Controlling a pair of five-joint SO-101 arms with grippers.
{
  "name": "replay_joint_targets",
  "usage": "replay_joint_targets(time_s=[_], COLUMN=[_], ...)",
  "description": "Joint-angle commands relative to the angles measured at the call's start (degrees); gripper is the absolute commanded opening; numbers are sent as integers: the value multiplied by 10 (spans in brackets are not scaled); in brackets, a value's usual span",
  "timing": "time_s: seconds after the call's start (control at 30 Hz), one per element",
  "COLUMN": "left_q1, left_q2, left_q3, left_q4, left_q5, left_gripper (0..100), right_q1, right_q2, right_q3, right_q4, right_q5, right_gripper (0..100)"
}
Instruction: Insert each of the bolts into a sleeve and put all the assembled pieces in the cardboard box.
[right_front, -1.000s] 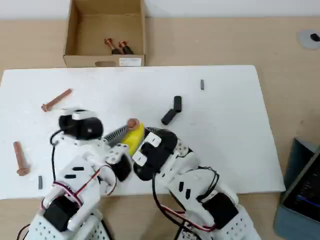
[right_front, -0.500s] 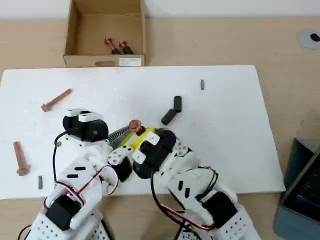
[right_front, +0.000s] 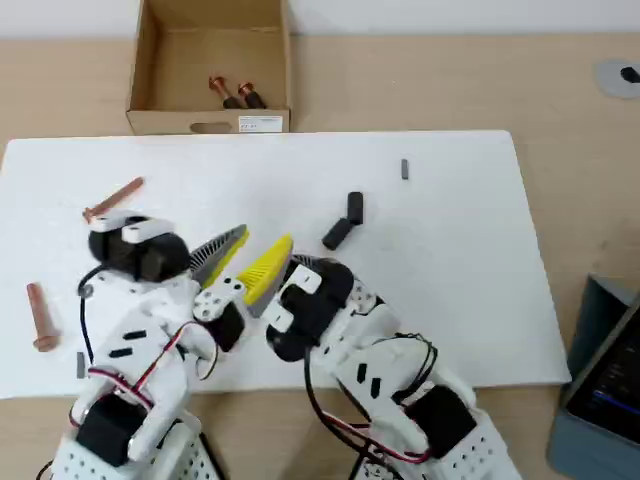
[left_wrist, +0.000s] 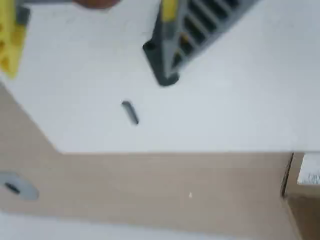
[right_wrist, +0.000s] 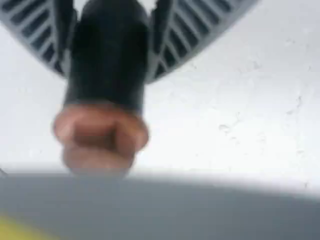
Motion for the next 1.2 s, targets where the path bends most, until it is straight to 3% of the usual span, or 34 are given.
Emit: replay_joint_targets(time_s=[0.0,0.13,0.33,0.53,0.67,0.93,1.17], left_q1=[-30,-106,-235,-309,-322,-320,-308], left_q2=[-1,-1,-1,-2,-3,-1,-3], left_q3=[-50,-59,17,169,193,207,207], left_q4=[-4,-5,-4,-9,-4,-3,104], left_q5=[-4,-29,-110,-149,-149,-147,-146], left_gripper=[178,7,2,2,2,2,3], right_q1=[29,68,133,148,148,148,149], right_q2=[-20,-20,-15,-8,70,396,641], right_q3=[-15,-20,-17,-77,-162,-420,-609], right_q4=[-12,4,64,113,120,114,67], right_q5=[-24,-55,-120,-166,-166,-166,-163], right_gripper=[9,9,9,9,9,9,9])
